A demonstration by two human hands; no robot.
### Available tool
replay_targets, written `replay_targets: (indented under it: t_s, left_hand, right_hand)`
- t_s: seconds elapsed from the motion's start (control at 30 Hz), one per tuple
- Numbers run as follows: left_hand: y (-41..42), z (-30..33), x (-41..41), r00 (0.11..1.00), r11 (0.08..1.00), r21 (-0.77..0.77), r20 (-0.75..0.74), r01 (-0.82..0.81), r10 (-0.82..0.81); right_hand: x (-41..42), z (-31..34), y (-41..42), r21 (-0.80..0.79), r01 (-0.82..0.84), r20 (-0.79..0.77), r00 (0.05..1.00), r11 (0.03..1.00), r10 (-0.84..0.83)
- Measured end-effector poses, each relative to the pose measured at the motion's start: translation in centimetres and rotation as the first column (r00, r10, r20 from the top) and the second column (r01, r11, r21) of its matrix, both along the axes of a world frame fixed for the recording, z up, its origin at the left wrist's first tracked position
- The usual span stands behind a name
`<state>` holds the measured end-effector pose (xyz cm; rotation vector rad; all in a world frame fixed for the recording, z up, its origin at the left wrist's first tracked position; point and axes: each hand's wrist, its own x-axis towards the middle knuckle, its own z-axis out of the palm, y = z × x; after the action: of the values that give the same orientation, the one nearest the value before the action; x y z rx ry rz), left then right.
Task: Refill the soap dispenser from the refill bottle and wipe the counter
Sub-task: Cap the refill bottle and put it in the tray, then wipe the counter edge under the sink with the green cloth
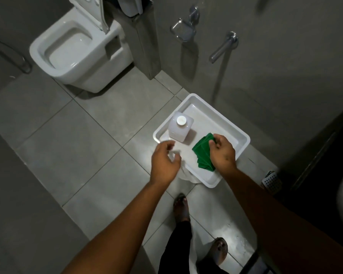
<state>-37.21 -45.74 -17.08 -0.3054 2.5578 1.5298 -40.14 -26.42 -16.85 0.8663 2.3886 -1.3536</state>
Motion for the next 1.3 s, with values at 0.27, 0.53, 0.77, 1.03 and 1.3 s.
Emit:
replay_targets:
  t_s: [0.27,0.53,0.77,1.03,1.3]
  left_hand:
    - [1.6,-4.2,1.2,0.726,0.474,-0.651,0.177,0.592,-0.664]
    - [1.4,-5.7,1.5,0.683,0.362,-0.692,0.259,0.625,-0.683]
    - [1.9,-2.3,1.6,0.665,0.374,-0.667,0.247,0.644,-0.705]
    - [7.1,7.6,2.9,0.602,0.364,-0.707,0.109,0.607,-0.791]
    - [19.8,18.0,7.4,0.457,0.386,-0.720,-0.108,0.576,-0.883]
  right_hand:
    - [2.2,-6.5,0.4,0.496,-0.511,0.259,0.858,0.702,0.443]
    - [1.2,-7.7,-0.5,0.522,-0.580,0.312,0.812,0.626,0.493]
    - [2.2,-2.1,1.5,0.445,-0.503,0.136,0.856,0.741,0.499]
    - [13.2,9.3,7.4,0.410,-0.358,-0.117,0.892,0.839,0.437]
    - [30.3,12.5,15.8,0.389,-0.172,-0.161,0.955,0.905,0.250]
